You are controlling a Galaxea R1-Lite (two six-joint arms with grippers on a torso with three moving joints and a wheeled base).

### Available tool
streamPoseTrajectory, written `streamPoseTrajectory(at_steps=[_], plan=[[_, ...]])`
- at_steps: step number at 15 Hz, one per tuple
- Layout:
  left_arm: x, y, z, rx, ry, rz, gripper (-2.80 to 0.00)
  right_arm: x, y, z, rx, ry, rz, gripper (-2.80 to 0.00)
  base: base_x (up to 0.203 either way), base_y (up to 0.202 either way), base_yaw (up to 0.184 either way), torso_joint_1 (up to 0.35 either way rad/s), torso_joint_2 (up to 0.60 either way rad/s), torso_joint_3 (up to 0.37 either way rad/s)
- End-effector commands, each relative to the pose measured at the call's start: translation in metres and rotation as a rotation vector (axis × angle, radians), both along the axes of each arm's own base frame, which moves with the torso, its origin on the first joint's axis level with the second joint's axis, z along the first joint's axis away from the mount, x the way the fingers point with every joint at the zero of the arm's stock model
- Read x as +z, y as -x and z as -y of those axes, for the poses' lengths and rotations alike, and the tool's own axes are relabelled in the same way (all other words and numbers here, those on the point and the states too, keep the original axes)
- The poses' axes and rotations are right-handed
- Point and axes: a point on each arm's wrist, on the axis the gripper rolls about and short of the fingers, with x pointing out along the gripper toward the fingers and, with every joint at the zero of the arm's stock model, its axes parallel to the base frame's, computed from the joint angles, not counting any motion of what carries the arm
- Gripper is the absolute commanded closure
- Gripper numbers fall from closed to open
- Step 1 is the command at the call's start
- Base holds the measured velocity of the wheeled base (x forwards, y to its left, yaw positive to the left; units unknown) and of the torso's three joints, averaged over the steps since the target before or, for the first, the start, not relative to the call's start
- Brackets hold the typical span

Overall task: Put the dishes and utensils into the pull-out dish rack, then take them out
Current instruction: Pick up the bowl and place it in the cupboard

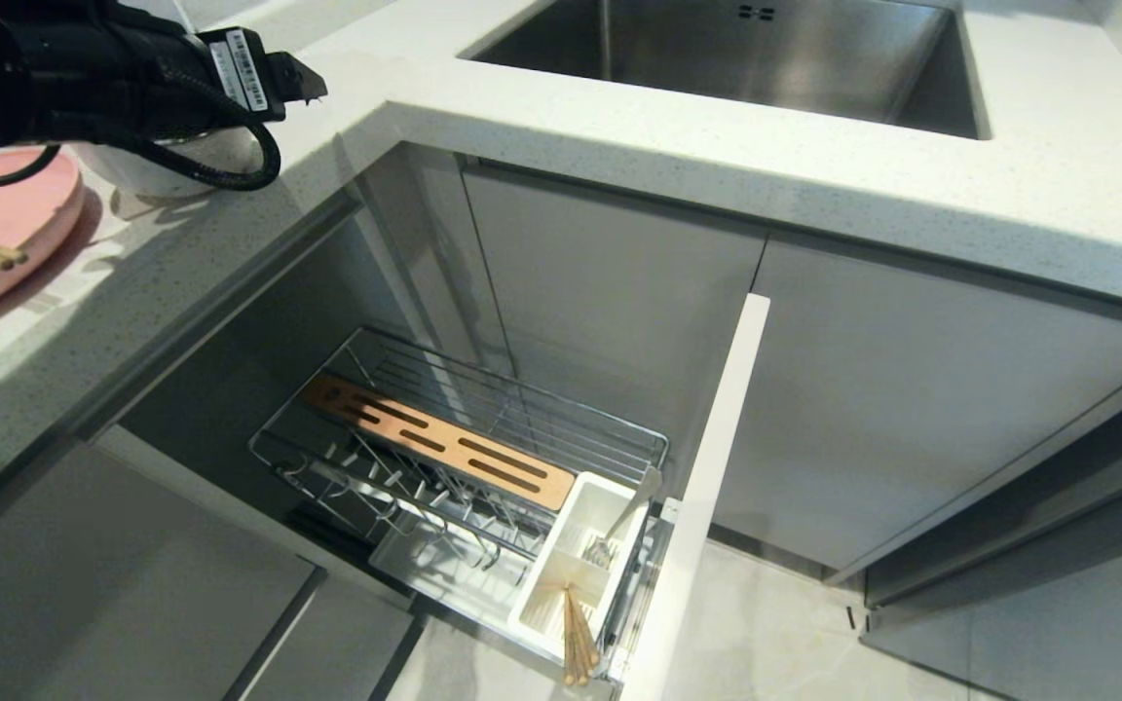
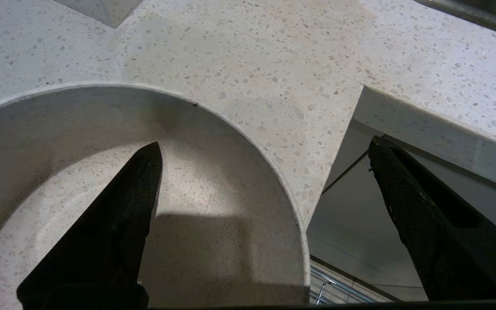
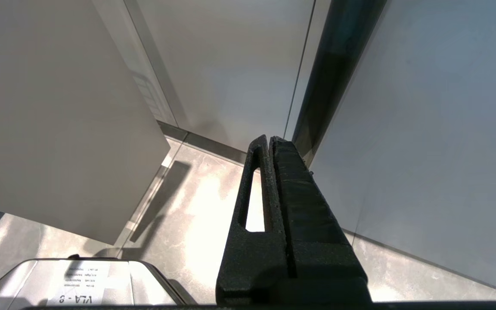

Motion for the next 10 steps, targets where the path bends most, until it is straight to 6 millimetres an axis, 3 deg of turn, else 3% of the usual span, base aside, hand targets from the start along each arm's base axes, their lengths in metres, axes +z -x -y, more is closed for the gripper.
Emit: streamPoseTrajectory(at_steps=[1, 3, 4, 5, 10], plan=[[-0.0001, -0.0009, -0.0001, 0.003, 0.001, -0.001, -2.8, 0.0, 0.0, 0.0, 0.0, 0.001, 0.0, 0.0, 0.0, 0.0, 0.0, 0.0, 0.0, 0.0], [-0.0004, -0.001, 0.0004, 0.002, 0.001, -0.002, -2.8, 0.0001, 0.0, 0.0, 0.0, 0.001, 0.0, 0.0, 0.0, 0.0, 0.0, 0.0, 0.0, 0.0], [-0.0004, -0.001, 0.0001, 0.003, 0.001, -0.002, -0.93, 0.0, 0.0, 0.0, 0.0, 0.0, -0.001, 0.0, 0.0, 0.0, 0.0, 0.0, 0.0, 0.0], [0.0, -0.0013, 0.0005, 0.002, 0.003, 0.0, 0.0, 0.0, 0.0, 0.0, 0.0, 0.0, -0.001, 0.0, 0.0, 0.0, 0.0, 0.0, 0.0, 0.0], [-0.0004, -0.001, 0.0004, 0.002, 0.002, -0.002, 0.0, 0.0001, 0.0, 0.0, 0.0, 0.001, 0.0, 0.0, 0.0, 0.0, 0.0, 0.0, 0.0, 0.0]])
